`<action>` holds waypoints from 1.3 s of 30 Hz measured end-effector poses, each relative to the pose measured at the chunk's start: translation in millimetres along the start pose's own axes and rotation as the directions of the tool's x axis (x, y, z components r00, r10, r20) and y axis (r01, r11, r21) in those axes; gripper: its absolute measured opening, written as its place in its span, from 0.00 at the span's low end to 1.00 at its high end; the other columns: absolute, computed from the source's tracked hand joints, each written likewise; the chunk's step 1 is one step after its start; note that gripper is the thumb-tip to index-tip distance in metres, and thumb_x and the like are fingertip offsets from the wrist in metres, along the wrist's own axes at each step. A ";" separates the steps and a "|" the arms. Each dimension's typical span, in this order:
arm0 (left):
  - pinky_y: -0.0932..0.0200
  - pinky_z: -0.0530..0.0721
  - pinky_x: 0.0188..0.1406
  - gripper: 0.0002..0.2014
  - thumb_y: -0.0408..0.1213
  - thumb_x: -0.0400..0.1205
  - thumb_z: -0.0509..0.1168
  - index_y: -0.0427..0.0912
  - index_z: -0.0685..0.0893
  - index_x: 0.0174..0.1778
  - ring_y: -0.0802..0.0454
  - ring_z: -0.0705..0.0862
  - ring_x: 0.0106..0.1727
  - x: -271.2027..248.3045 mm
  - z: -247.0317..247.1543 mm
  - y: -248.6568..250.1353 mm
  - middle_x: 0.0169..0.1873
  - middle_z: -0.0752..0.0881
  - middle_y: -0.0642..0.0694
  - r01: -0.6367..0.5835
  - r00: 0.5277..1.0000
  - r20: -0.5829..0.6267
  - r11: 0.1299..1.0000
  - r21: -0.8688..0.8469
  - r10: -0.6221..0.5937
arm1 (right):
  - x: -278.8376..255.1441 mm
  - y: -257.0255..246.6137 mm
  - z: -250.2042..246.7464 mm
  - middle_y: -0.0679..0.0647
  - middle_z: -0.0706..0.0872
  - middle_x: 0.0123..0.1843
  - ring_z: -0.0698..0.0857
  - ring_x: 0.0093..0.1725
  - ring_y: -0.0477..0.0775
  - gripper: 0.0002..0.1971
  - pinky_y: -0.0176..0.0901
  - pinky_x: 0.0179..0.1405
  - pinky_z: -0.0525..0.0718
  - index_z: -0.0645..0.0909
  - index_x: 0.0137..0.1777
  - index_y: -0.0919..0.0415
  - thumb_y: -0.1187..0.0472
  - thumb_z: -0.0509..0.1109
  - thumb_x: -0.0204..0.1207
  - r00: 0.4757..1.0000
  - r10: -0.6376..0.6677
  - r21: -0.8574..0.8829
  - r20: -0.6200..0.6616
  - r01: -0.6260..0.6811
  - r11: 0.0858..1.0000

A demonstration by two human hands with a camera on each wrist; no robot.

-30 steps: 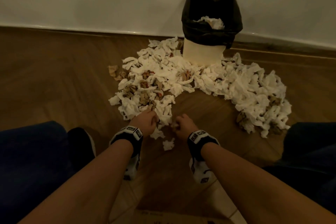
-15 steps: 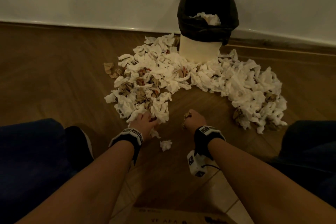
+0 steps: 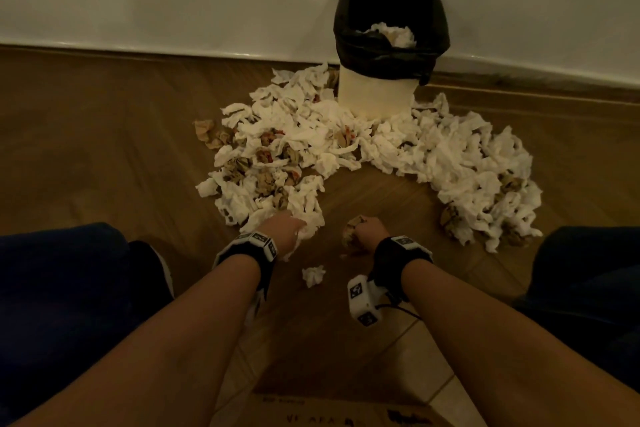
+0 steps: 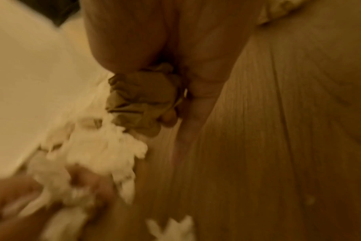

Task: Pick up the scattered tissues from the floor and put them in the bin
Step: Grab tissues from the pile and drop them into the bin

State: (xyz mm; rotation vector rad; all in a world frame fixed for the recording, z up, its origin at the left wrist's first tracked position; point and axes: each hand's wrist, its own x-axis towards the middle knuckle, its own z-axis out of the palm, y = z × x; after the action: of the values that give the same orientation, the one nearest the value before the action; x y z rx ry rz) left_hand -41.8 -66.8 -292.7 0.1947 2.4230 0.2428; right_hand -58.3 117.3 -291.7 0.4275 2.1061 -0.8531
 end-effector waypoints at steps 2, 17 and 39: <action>0.52 0.72 0.65 0.21 0.35 0.83 0.56 0.46 0.73 0.74 0.41 0.72 0.70 0.2 -2.7 2.0 0.69 0.73 0.41 0.011 1.000 -0.001 1.000 -0.005 -0.011 | 2.5 0.1 -5.8 0.63 0.71 0.75 0.74 0.72 0.61 0.22 0.45 0.65 0.76 0.70 0.74 0.65 0.55 0.58 0.84 0.998 0.051 -0.033 -0.027 -0.052 0.998; 0.52 0.76 0.49 0.24 0.20 0.82 0.52 0.44 0.70 0.72 0.50 0.76 0.42 8.6 -42.9 23.7 0.73 0.64 0.35 0.105 0.967 -0.174 0.913 -0.393 -0.187 | -28.0 -5.1 -52.9 0.59 0.76 0.45 0.81 0.35 0.57 0.15 0.28 0.11 0.70 0.70 0.62 0.53 0.67 0.46 0.87 0.990 -0.122 0.833 0.068 0.011 0.553; 0.45 0.74 0.68 0.20 0.31 0.86 0.52 0.31 0.69 0.75 0.32 0.72 0.73 3.6 -243.5 78.6 0.72 0.72 0.29 -0.200 0.905 -0.320 0.382 -0.902 -0.281 | -70.9 -122.9 -200.1 0.62 0.72 0.35 0.77 0.37 0.58 0.16 0.44 0.35 0.76 0.66 0.30 0.62 0.75 0.47 0.77 0.919 -0.257 0.876 -0.298 0.371 0.308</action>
State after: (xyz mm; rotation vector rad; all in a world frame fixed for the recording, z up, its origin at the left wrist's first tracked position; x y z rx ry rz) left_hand -197.3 -19.6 -95.0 -0.5089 2.2608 1.7559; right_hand -194.2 168.6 -94.1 0.6278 1.5725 -2.3480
